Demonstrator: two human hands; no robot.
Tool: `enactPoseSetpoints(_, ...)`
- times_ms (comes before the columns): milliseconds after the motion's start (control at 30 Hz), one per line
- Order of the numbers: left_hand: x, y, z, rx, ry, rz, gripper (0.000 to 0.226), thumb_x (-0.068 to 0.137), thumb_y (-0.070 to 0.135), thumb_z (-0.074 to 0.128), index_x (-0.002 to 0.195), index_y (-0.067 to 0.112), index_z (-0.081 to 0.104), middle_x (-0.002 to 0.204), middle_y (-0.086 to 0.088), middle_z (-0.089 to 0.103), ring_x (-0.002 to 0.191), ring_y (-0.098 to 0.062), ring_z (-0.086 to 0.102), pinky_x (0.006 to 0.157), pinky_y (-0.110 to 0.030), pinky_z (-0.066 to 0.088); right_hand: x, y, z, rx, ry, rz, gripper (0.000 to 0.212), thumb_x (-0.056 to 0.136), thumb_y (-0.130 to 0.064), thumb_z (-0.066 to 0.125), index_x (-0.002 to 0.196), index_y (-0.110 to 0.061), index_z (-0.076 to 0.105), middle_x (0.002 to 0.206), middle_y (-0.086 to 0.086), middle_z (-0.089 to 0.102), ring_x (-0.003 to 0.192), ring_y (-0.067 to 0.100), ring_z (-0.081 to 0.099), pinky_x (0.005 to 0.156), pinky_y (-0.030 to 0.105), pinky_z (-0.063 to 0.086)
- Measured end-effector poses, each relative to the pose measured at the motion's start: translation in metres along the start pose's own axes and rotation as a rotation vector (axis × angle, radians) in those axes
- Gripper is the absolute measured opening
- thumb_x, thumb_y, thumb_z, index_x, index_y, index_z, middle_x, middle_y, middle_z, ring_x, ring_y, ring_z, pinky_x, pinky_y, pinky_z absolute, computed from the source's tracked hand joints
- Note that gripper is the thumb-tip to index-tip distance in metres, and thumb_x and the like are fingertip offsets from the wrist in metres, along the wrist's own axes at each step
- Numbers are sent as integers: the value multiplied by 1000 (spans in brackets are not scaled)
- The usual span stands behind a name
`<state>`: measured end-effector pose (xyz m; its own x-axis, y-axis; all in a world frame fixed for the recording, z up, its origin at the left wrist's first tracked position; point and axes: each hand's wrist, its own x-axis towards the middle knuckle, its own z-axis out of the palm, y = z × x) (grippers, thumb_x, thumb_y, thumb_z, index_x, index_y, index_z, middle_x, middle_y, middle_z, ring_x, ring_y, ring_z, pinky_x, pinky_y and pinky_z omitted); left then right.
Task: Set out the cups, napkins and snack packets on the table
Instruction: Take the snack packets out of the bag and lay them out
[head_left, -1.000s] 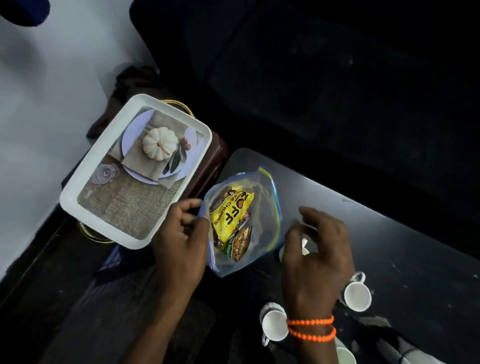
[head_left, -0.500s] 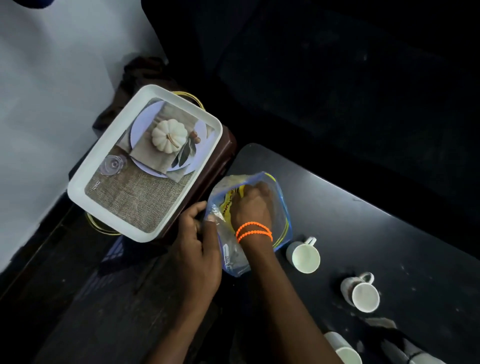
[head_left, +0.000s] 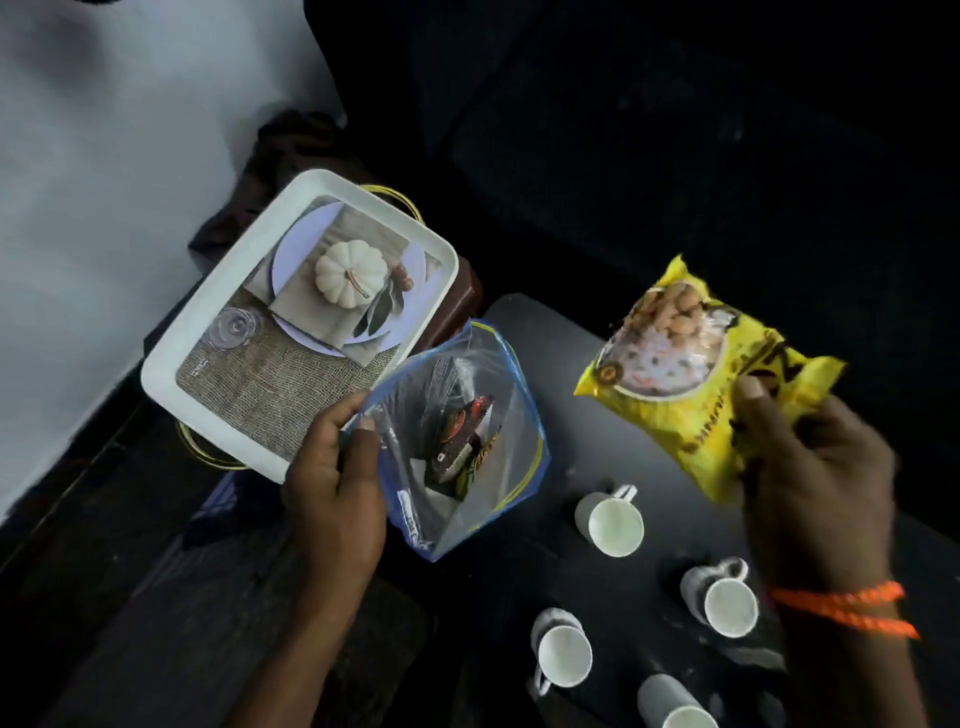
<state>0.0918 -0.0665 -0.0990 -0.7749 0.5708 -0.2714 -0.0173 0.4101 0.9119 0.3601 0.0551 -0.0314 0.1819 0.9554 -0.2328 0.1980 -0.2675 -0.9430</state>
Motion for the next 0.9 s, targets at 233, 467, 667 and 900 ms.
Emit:
enactPoseSetpoints(233, -17, 4, 4, -40, -77, 26, 26, 96, 27, 58, 110, 44, 73, 109, 11, 79, 106, -13, 74, 90, -29, 57, 62, 134, 75, -87, -23, 396, 10, 96, -8, 69, 103, 0, 71, 91, 16, 69, 83, 23, 62, 86, 56, 57)
enactPoseSetpoints(467, -27, -4, 13, -60, -160, 7, 27, 101, 27, 63, 128, 29, 69, 115, 16, 78, 107, -3, 74, 86, -17, 57, 23, 75, 74, -281, 342, 160, 22, 93, -29, 72, 110, -16, 73, 101, 5, 77, 93, 21, 74, 92, 34, 58)
enactPoseSetpoints(667, -31, 0, 22, -93, -164, -1, 31, 99, 24, 64, 129, 24, 69, 114, 16, 78, 106, -2, 74, 86, -16, 56, -42, -7, 123, -454, -392, 46, 11, 96, -25, 67, 97, -17, 74, 80, 6, 79, 75, 25, 77, 77, 40, 63)
enactPoseSetpoints(900, -31, 1, 25, 19, -152, 54, 30, 95, 27, 60, 123, 31, 70, 117, 26, 74, 111, 5, 69, 93, -14, 51, -53, 32, 169, -766, -657, 497, 46, 102, -6, 50, 146, 9, 47, 146, 27, 55, 137, 40, 53, 115, 44, 44)
